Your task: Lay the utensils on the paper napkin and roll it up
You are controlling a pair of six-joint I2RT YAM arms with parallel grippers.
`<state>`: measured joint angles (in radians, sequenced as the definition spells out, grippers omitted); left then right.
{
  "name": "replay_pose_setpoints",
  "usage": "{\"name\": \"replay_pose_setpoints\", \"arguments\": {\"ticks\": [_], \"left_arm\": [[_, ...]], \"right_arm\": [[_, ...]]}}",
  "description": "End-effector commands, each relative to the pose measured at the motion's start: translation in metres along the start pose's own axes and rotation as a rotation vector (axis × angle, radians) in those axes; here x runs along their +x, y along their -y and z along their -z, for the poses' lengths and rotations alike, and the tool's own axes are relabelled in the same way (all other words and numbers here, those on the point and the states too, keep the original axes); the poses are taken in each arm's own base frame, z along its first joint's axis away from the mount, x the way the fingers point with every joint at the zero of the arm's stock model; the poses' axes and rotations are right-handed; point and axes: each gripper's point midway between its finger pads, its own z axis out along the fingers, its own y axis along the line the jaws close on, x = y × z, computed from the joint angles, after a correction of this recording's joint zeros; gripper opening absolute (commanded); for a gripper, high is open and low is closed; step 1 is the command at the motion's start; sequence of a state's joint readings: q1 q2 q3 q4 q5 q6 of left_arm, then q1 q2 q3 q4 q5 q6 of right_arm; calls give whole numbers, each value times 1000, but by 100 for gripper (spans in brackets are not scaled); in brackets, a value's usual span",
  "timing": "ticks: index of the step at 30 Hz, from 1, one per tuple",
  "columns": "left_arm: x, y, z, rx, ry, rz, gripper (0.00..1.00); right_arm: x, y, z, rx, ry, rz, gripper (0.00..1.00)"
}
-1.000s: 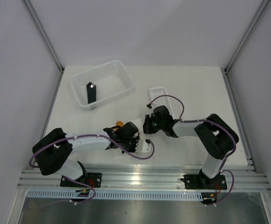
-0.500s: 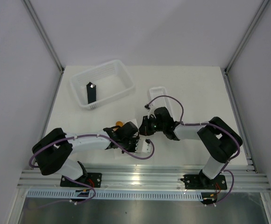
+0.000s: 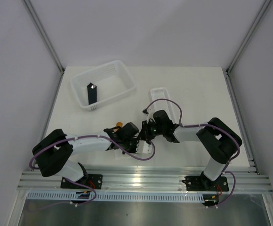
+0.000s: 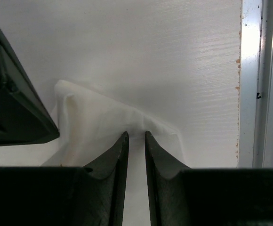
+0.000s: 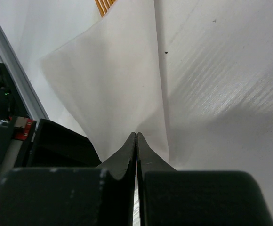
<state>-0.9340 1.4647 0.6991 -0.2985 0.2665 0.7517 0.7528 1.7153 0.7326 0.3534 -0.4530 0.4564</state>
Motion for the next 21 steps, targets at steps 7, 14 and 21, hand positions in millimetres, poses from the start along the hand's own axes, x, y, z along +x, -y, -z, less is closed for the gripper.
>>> {"name": "replay_pose_setpoints", "arguments": {"ticks": [7,14,21], "left_arm": [[5,-9,7,-23,-9,-30,25],[-2,-12,18,-14,0,-34,28],[-22,-26,59,-15,71,34,32]], "right_arm": [[29,26,-15,96,-116,-16,0],[29,32,-17,125,-119,-26,0],[28,35,-14,143,-117,-23,0]]}}
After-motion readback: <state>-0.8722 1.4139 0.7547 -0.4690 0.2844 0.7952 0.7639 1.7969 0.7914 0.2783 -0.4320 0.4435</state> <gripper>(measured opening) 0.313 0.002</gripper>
